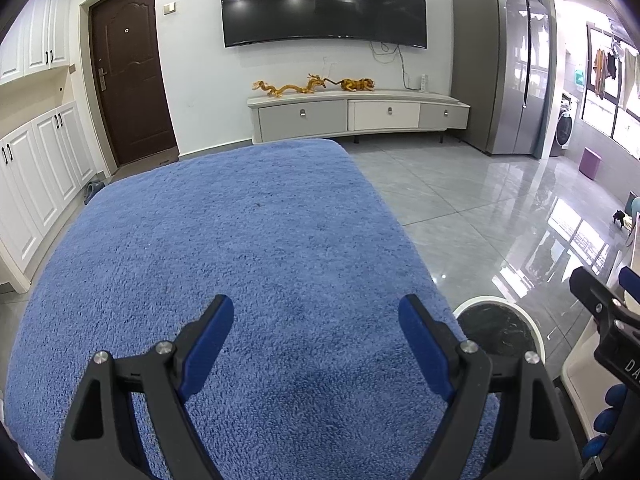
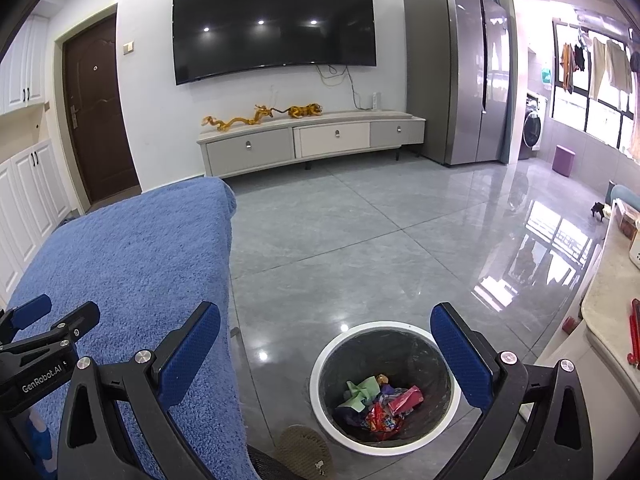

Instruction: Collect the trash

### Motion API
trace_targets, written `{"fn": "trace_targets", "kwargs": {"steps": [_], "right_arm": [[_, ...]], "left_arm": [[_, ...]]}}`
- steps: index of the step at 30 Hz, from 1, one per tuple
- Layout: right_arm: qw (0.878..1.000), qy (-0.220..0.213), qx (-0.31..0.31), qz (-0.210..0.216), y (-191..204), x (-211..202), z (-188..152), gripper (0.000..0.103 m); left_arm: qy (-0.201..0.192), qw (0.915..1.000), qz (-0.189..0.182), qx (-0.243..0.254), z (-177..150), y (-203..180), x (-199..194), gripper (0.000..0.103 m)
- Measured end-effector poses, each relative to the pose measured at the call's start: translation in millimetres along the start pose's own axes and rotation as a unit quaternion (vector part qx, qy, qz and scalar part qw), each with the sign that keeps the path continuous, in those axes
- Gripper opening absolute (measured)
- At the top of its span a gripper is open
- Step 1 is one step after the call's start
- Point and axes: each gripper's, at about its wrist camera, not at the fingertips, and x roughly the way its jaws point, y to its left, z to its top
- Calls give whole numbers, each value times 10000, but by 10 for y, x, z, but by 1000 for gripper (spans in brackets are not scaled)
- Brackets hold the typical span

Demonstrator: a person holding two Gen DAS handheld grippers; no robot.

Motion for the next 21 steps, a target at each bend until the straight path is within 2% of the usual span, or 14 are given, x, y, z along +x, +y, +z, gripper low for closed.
{"fn": "trace_targets", "kwargs": {"steps": [21], "right_arm": [[10000, -36, -66, 37, 33, -65, -17, 103]], "left_arm": [[110, 9999, -44, -82, 21, 85, -14, 84]]}}
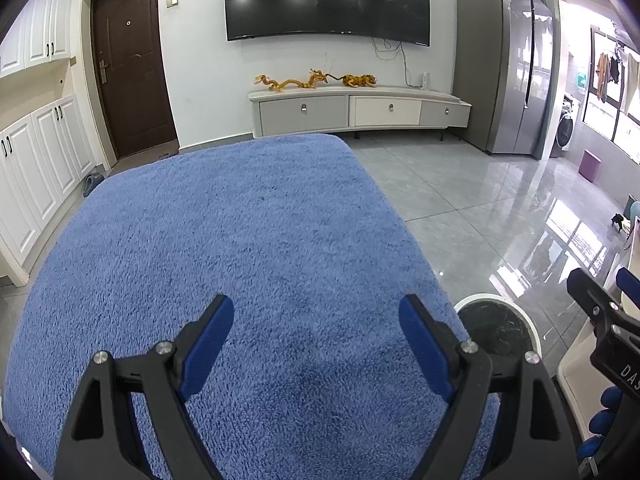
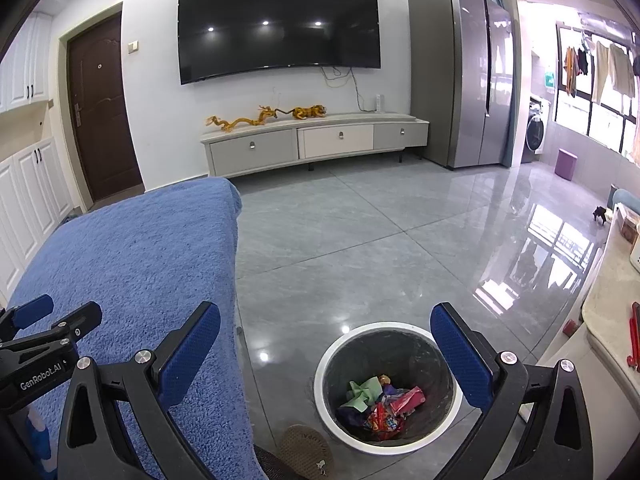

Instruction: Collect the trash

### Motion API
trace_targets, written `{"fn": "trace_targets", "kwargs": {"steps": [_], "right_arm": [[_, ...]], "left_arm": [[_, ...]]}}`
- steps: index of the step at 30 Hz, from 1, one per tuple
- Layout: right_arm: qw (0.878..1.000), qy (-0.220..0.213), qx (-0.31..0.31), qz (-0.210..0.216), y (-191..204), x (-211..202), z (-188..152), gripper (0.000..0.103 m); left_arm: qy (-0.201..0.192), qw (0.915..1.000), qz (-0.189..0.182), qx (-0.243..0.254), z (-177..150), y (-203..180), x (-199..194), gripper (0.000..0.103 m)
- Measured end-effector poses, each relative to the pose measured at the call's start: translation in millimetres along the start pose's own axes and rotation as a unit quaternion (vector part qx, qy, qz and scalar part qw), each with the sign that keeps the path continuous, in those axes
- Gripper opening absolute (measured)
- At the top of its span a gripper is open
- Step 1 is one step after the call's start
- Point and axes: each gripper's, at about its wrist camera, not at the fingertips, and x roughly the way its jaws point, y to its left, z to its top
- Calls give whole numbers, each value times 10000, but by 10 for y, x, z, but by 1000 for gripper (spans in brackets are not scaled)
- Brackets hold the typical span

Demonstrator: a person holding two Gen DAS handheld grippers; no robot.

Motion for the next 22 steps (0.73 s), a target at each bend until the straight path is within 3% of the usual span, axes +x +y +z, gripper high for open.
{"fn": "trace_targets", "kwargs": {"steps": [22], "right_arm": [[10000, 66, 21, 21, -13, 36, -7, 103]], "left_arm": [[178, 9998, 1, 3, -40, 17, 82, 84]]}}
